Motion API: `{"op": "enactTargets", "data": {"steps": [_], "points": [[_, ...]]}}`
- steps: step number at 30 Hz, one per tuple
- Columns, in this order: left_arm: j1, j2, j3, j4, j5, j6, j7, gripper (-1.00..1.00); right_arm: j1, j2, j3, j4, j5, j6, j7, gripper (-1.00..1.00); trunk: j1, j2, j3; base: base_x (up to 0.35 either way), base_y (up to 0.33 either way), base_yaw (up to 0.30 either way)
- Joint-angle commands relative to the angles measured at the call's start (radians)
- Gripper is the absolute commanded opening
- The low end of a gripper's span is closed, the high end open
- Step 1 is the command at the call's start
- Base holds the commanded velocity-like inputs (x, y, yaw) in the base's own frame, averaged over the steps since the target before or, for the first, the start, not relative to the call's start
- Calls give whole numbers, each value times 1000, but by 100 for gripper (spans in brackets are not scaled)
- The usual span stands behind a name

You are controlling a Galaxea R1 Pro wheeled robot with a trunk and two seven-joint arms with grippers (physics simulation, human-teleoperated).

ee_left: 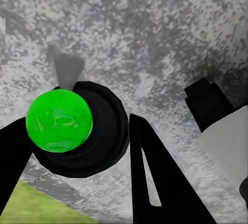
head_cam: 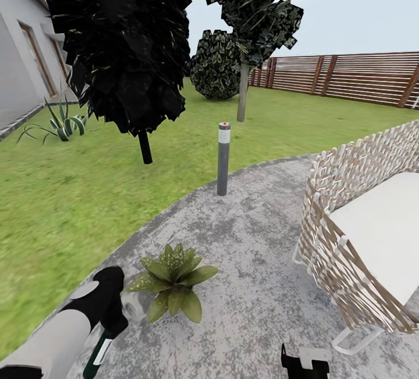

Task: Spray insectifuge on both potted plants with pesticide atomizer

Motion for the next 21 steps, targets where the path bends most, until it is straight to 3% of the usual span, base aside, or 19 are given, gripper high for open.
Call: {"op": "enactTargets", "data": {"steps": [1, 9, 18, 21], "points": [[0, -3, -5, 9, -9, 5, -6, -100, 0, 0, 9, 0, -8, -2, -3, 100, 0, 0, -1, 59, 0, 0], [-2, -20, -7, 10, -13, 8, 1, -100, -1, 0, 9, 0, -8, -2, -3, 100, 0, 0, -1, 159, 0, 0], [1, -1, -11, 18, -13, 2, 9, -100, 0, 0, 9, 1, -8, -2, -3, 100, 0, 0, -1, 2, 0, 0], [37, -8, -8, 20, -10, 0, 22, -100, 0, 0, 9, 1, -8, -2, -3, 100, 0, 0, -1, 0, 0, 0]]}}
